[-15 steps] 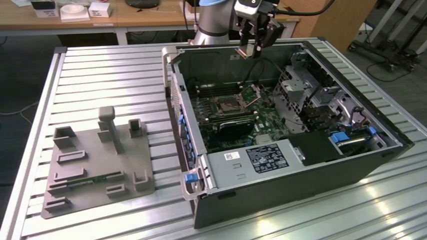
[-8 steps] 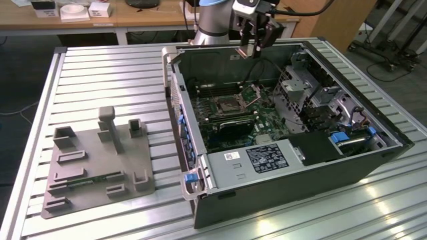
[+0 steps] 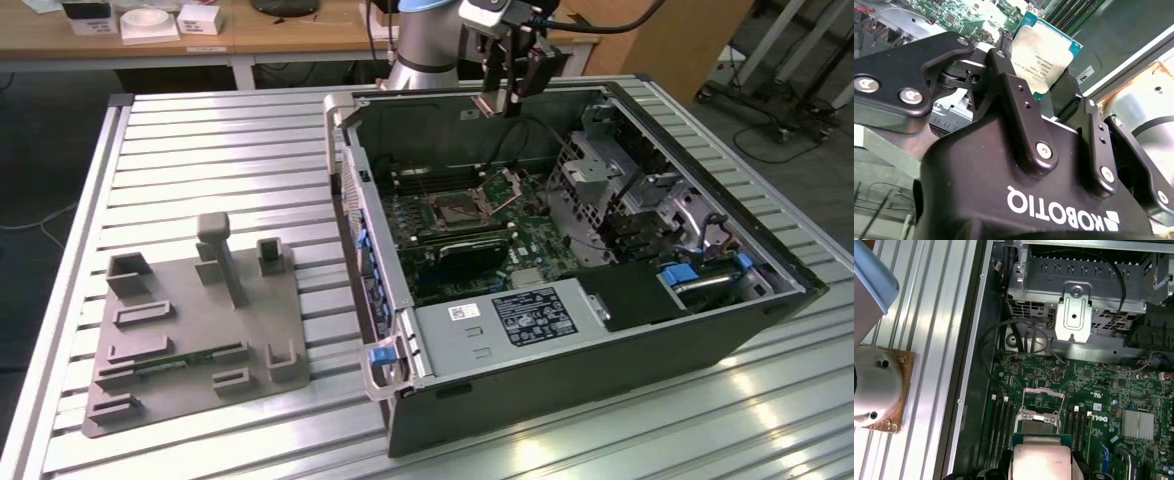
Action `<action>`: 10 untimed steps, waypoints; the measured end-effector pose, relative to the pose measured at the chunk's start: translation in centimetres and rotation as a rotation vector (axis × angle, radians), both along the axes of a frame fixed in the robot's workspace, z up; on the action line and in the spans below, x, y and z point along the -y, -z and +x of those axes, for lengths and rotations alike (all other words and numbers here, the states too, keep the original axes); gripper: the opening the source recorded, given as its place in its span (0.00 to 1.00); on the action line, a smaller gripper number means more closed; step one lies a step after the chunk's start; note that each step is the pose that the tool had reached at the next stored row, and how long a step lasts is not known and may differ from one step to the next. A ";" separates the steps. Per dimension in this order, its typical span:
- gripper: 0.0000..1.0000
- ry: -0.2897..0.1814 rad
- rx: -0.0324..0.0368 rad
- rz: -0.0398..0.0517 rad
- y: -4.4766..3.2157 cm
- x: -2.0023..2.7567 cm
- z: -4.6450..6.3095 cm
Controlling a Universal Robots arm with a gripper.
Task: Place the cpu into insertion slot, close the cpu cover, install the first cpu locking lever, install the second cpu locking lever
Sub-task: 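Place the cpu into insertion slot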
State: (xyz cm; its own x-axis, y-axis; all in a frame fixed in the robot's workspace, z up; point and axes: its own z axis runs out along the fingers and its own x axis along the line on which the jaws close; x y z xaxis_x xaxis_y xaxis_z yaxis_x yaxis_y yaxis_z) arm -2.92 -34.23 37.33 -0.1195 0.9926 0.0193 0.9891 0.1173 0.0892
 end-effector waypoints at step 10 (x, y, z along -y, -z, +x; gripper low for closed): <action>0.54 0.005 -0.0040 0.0000 0.12 0.01 -0.1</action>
State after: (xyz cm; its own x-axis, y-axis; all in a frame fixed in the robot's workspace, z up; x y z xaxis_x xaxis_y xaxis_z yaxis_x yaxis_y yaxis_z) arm -3.06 -34.23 37.21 -0.1149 0.9932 0.0198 0.9899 0.1128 0.0853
